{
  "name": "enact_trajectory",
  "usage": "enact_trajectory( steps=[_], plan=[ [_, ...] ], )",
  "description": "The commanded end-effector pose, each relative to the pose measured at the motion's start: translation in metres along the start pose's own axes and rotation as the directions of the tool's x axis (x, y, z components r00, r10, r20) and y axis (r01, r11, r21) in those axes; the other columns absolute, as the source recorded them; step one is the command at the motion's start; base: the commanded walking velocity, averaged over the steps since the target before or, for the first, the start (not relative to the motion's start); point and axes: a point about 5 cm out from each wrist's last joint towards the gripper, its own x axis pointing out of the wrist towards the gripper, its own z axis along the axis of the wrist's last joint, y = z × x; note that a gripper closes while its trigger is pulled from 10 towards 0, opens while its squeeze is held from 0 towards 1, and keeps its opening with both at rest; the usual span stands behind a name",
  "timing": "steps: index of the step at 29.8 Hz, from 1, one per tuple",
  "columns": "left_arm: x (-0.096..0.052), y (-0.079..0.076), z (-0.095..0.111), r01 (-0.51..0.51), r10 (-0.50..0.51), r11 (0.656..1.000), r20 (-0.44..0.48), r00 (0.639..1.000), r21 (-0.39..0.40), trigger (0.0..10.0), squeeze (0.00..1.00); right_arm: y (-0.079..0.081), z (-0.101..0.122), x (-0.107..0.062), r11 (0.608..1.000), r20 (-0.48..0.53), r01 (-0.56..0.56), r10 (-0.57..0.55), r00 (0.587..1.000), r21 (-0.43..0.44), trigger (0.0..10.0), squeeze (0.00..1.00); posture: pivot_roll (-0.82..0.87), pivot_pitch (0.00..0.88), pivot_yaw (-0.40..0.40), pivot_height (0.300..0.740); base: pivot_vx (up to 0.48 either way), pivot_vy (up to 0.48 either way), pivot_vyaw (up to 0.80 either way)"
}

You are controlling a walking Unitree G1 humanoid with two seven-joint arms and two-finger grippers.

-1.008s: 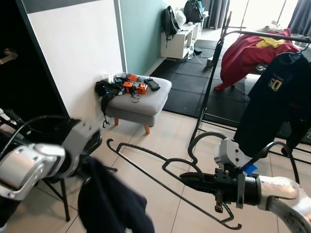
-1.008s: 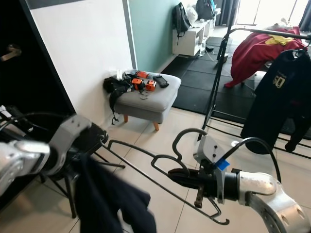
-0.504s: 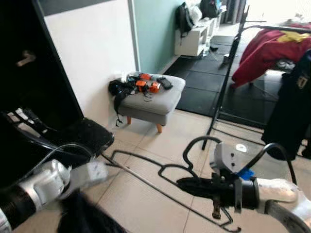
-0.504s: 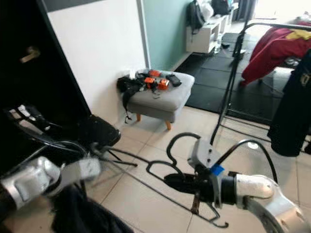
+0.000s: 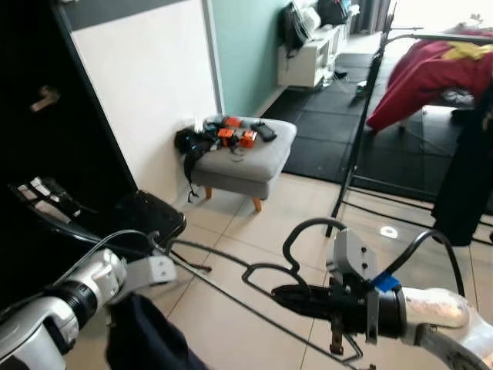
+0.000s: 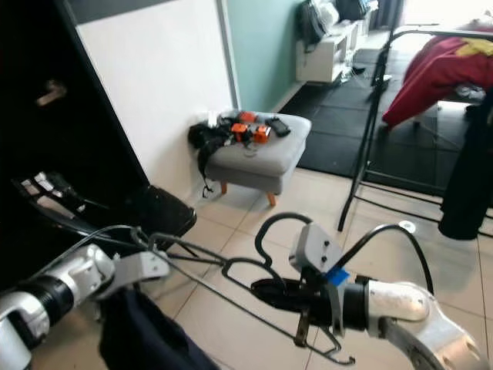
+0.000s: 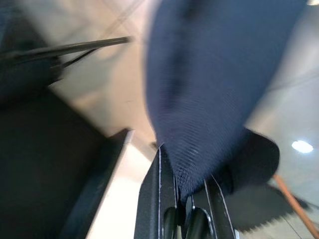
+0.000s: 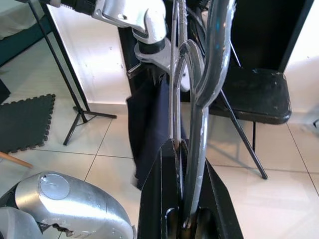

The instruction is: Hang hanger

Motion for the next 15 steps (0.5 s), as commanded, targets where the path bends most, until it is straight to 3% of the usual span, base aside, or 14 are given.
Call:
enact_trajectory(
  steps=[1,2,5,6,10,12,13,14,15],
  plan=[
    [-0.002,0.002,-0.006,0.04,-0.037,0.998,-0.059,0.998,0.039,10.0,0.0,0.007,0.002,0.005,1.0,0.01,-0.031,0.031,0.999,0.003,10.0,0.0,-0.1,0.0,0.156,0.74,0.0,0.0,0.0],
    [-0.003,0.0,0.001,0.103,-0.103,0.993,0.0,0.995,-0.062,10.0,0.0,0.008,0.002,0.006,0.999,0.011,-0.031,0.031,0.999,0.005,10.0,0.0,-0.1,0.0,0.157,0.74,0.0,0.0,0.0],
    [-0.003,0.002,0.005,0.124,-0.123,0.99,0.022,0.992,-0.072,10.0,0.0,0.009,0.002,0.007,0.999,0.013,-0.032,0.032,0.999,0.006,10.0,0.0,-0.11,0.0,0.16,0.74,0.0,0.0,0.0],
    [-0.005,0.002,0.015,0.186,-0.169,0.97,0.118,0.979,-0.158,10.0,0.0,0.009,0.003,0.008,0.999,0.015,-0.032,0.032,0.999,0.007,10.0,0.0,-0.1,0.0,0.158,0.74,0.0,0.0,0.0],
    [-0.013,0.01,0.025,0.18,-0.138,0.965,0.216,0.967,-0.189,10.0,0.0,0.008,0.002,0.008,1.0,0.013,-0.026,0.026,1.0,0.006,10.0,0.0,-0.11,0.0,0.161,0.74,0.0,0.0,0.0],
    [-0.027,0.017,0.043,0.294,-0.135,0.894,0.423,0.896,-0.338,10.0,0.0,0.006,0.002,0.007,1.0,0.015,-0.016,0.016,1.0,0.004,10.0,0.0,-0.1,0.0,0.158,0.74,0.0,0.0,0.0],
    [-0.027,0.017,0.043,0.294,-0.135,0.894,0.423,0.896,-0.338,10.0,0.0,0.006,0.002,0.007,1.0,0.015,-0.016,0.016,1.0,0.004,10.0,0.0,-0.1,0.0,0.158,0.74,0.0,0.0,0.0],
    [-0.032,0.02,0.049,0.341,-0.123,0.859,0.493,0.861,-0.381,10.0,0.0,0.005,0.003,0.007,1.0,0.017,-0.012,0.012,1.0,0.004,10.0,0.0,-0.1,0.0,0.158,0.74,0.0,0.0,0.0],
    [-0.041,0.027,0.054,0.386,-0.063,0.804,0.58,0.812,-0.453,10.0,0.0,0.004,0.002,0.007,1.0,0.017,-0.003,0.002,1.0,0.006,10.0,0.0,-0.1,0.0,0.156,0.74,0.0,0.0,0.0]
  ],
)
